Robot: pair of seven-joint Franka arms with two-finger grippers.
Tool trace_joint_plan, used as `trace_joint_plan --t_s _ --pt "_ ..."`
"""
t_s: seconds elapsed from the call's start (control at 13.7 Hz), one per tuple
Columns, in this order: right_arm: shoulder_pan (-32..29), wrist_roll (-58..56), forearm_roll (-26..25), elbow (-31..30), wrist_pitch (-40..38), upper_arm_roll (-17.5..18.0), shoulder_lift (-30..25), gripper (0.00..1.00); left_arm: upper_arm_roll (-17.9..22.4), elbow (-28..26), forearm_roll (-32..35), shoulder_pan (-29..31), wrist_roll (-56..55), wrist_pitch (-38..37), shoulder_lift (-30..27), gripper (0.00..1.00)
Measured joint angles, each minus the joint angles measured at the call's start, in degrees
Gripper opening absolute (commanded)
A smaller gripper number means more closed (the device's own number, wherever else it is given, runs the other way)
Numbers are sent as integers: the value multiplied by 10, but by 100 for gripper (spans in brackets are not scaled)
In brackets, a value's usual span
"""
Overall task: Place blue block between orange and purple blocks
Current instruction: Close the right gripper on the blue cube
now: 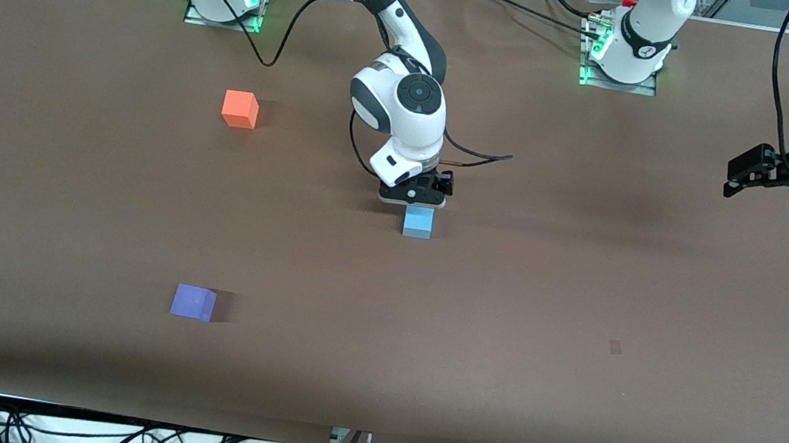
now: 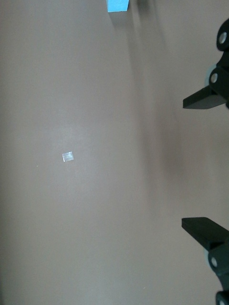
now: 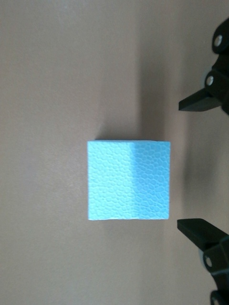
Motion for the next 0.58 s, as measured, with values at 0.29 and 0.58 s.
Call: trace_joint_plan --t_s 0.29,0.58 --pt "4 0 0 0 23 -1 11 99 -6 7 0 0 0 -1 3 100" --pt "4 0 0 0 39 -7 15 99 -8 14 0 0 -13 -2 6 100"
